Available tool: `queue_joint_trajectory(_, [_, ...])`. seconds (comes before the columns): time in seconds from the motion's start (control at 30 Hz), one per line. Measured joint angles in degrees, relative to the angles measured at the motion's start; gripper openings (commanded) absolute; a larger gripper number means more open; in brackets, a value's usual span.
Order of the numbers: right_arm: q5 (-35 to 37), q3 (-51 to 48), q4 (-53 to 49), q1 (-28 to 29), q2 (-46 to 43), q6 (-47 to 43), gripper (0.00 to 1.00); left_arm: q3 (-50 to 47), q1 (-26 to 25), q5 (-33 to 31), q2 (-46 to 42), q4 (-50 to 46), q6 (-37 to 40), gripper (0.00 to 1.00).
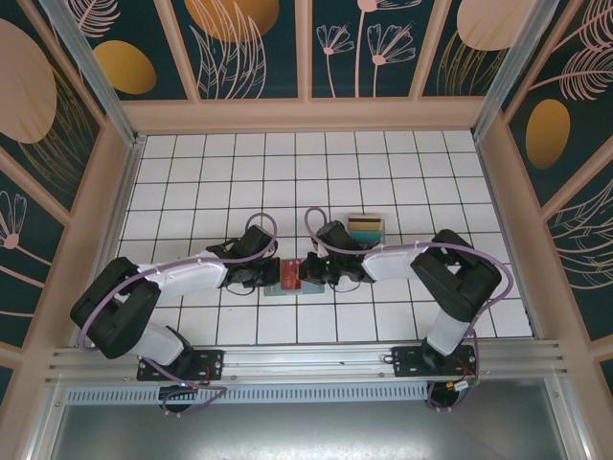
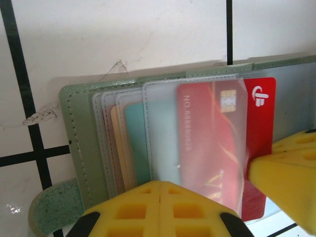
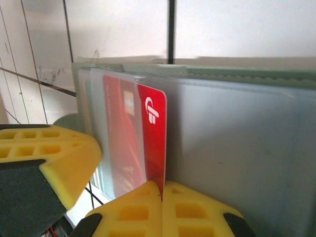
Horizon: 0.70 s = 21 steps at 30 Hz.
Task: Take the credit cards out of the card holder
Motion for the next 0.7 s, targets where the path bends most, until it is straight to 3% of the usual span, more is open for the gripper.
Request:
queue_joint_trajectory(0.33, [-0.42, -3.76, -2.43, -4.33, -5.55, -1.97, 0.00, 0.55, 0.00, -0.44, 0.26, -0.63, 0.02, 0.00])
queue_joint_trajectory(0.6, [1.22, -3.43, -10.08, -6.91, -12.57, -6.45, 0.00, 1.77, 0.00, -1.81, 0.26, -2.89, 0.04, 0.00])
queue_joint_trajectory(0.63, [1.73, -2.75, -11.80, -6.91, -13.09, -7.37, 0.00, 2.08, 0.00, -1.95, 0.26, -3.23, 0.04, 0.01])
queue_joint_trajectory(0.7, [3.15, 0.07, -16.50, -6.95, -13.97, -10.01, 0.00, 2.99, 0.00, -2.43, 0.20, -3.78, 0.07, 0.15])
